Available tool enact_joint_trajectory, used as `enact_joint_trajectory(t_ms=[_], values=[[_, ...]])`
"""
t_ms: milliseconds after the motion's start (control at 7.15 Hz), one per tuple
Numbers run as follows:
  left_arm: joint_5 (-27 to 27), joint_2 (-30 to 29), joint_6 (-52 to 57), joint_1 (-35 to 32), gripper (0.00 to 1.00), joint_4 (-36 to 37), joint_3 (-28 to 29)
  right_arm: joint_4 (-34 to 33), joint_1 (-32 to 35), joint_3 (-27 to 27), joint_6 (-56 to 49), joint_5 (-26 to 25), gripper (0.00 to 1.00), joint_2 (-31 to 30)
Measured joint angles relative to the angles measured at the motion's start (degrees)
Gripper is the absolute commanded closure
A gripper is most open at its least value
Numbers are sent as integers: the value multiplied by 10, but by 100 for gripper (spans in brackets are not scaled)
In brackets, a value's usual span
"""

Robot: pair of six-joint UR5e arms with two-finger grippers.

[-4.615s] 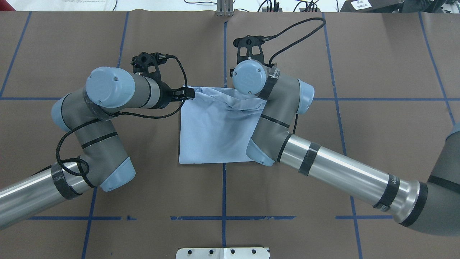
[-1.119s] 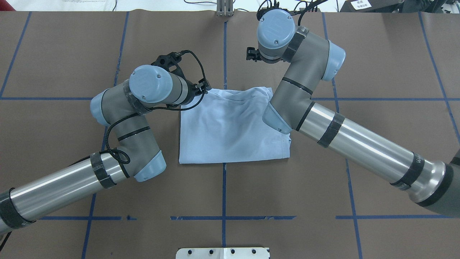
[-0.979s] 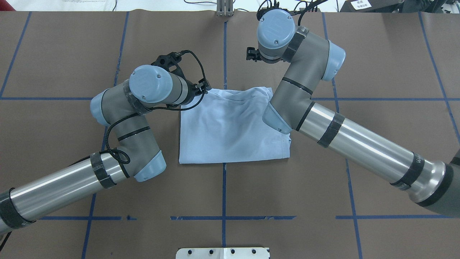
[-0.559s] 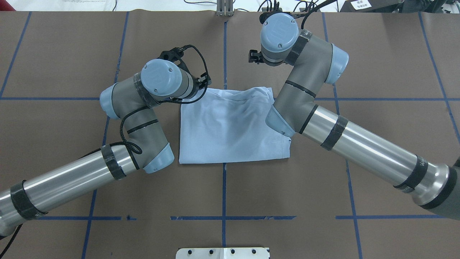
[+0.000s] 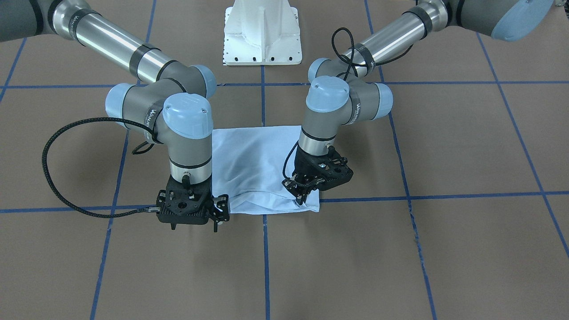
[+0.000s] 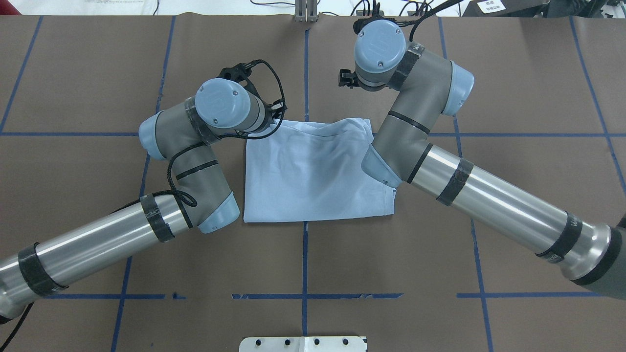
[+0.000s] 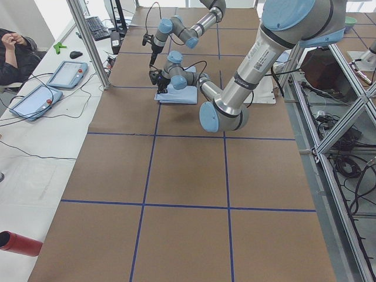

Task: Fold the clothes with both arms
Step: 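Release the shirt's far edge with the left gripper and raise it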

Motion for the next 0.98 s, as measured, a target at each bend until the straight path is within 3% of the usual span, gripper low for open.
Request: enact_joint_trajectory(t_ms=[420,559,979], values=[[6,0,11,-19,98,-1,21,0,-1,0,2,0,0,-1],[12,0,16,-23,1,-2,31,0,-1,0,2,0,0,-1],[7,2,99,-35,0,-6,21,4,-2,1,8,2,0,6]])
